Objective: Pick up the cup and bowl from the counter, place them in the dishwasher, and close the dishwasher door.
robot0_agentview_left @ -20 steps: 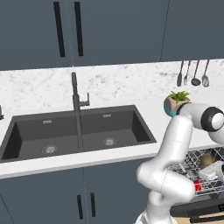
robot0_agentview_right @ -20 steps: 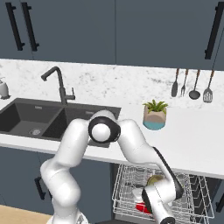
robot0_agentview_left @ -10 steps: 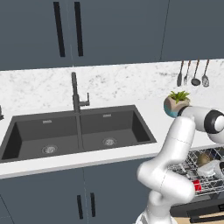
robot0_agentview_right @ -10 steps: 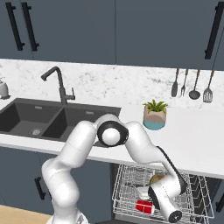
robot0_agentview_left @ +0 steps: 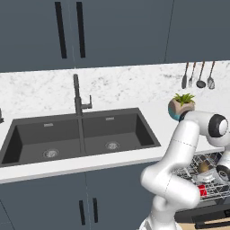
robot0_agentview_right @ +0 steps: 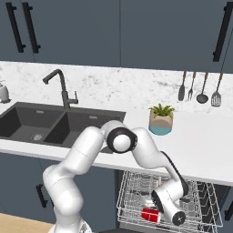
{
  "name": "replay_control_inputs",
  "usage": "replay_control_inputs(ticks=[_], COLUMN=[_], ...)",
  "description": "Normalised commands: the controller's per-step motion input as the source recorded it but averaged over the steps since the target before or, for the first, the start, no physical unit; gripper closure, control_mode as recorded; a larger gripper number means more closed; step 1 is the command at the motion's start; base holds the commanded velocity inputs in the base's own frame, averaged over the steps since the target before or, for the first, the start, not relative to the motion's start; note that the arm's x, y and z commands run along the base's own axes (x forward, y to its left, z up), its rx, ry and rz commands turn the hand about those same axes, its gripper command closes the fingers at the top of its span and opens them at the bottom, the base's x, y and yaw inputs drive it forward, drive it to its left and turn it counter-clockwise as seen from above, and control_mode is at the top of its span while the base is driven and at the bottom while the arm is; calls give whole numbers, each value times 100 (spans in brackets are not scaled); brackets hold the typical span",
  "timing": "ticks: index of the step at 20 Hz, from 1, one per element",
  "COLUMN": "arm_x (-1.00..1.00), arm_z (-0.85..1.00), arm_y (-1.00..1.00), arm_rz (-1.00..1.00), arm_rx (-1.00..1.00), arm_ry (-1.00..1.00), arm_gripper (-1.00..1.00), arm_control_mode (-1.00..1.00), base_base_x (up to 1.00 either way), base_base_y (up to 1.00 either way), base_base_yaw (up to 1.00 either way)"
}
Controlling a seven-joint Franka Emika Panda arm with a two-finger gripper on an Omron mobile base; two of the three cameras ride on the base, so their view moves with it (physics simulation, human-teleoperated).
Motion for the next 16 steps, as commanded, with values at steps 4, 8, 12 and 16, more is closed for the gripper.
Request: replay_control_inputs(ticks=[4, 8, 12, 16], arm_x=[0, 2, 11, 8], arm_z=[0, 0, 0, 1], arm_y=[0, 0, 0, -1], arm_rz=[0, 0, 0, 0], arm_rx=[1, 0, 0, 0], arm_ry=[0, 9, 17, 17], arm_gripper=[100, -100, -100, -100], arm_control_mode=[-100, -100, -100, -100], base_base_x=[0, 0, 0, 0], base_base_y=[0, 0, 0, 0], base_base_yaw=[0, 0, 0, 0])
